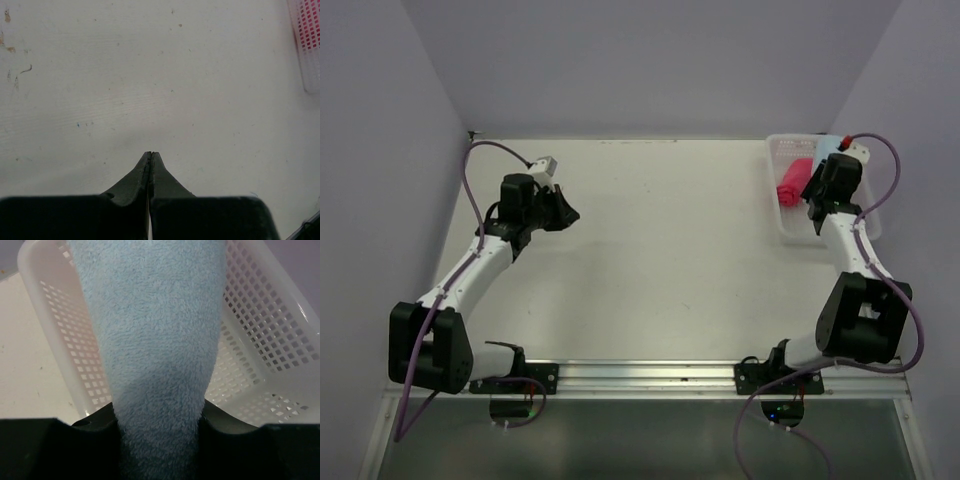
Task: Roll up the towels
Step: Place the rolled towel into the container
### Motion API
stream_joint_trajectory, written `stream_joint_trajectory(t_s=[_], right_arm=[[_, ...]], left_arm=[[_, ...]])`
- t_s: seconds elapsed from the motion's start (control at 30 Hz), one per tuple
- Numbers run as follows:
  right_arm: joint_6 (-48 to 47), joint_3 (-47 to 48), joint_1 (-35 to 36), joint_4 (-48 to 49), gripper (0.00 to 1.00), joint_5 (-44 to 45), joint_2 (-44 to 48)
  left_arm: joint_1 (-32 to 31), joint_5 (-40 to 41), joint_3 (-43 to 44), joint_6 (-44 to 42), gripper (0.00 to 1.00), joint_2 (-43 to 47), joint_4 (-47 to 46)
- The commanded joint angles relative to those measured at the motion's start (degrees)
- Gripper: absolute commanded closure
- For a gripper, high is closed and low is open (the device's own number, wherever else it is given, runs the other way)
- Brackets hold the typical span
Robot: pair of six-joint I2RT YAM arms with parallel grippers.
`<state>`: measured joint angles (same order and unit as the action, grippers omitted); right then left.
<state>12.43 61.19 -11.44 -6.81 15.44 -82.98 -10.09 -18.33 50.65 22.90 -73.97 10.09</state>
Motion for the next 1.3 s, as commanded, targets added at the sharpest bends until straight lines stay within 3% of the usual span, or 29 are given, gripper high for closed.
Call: stream_joint_trajectory(t_s=[0.0,0.13,0.47,0.63,0.77,0.87,1.17,1.27], right_arm=[[4.9,-0.6,-4.7,10.2,1.00,-8.7,-2.4],[8.6,-2.1,-8.9,13.0,1.00,-14.7,-4.8],[13.2,-9.3,-10.8,21.0,1.00,-20.9,-10.0],[12.7,-9.3,-10.9,19.4,1.00,-19.1,-11.8],[12.5,-6.4,-10.9,12.2,0.99,-15.5,-13.0],[12.8,-4.2,-11.0,8.0,0.93,-13.2,-14.1],[13.8,-2.5,-10.9,2.5,0.49,-9.6,-14.0],[14.2,-1.5,-10.8,0.7,0.42,-8.8,-14.1]], left_arm=[[0.2,-1.3,0.1,-1.5,1.00,-1.0,-2.7],[0.2,-2.2,0.4,-1.5,1.00,-2.2,-2.8],[0.1,-2.9,0.6,-1.5,1.00,-3.2,-2.9],[0.0,-4.0,0.4,-1.3,1.00,-3.4,-3.1],[-0.3,-4.5,0.1,-1.2,1.00,-3.6,-3.5],[-0.5,-5.1,0.1,-1.1,1.00,-3.8,-3.6],[-0.5,-5.9,0.1,-0.9,1.00,-3.8,-3.8],[-0.5,-6.3,0.0,-0.9,0.98,-3.8,-3.8]])
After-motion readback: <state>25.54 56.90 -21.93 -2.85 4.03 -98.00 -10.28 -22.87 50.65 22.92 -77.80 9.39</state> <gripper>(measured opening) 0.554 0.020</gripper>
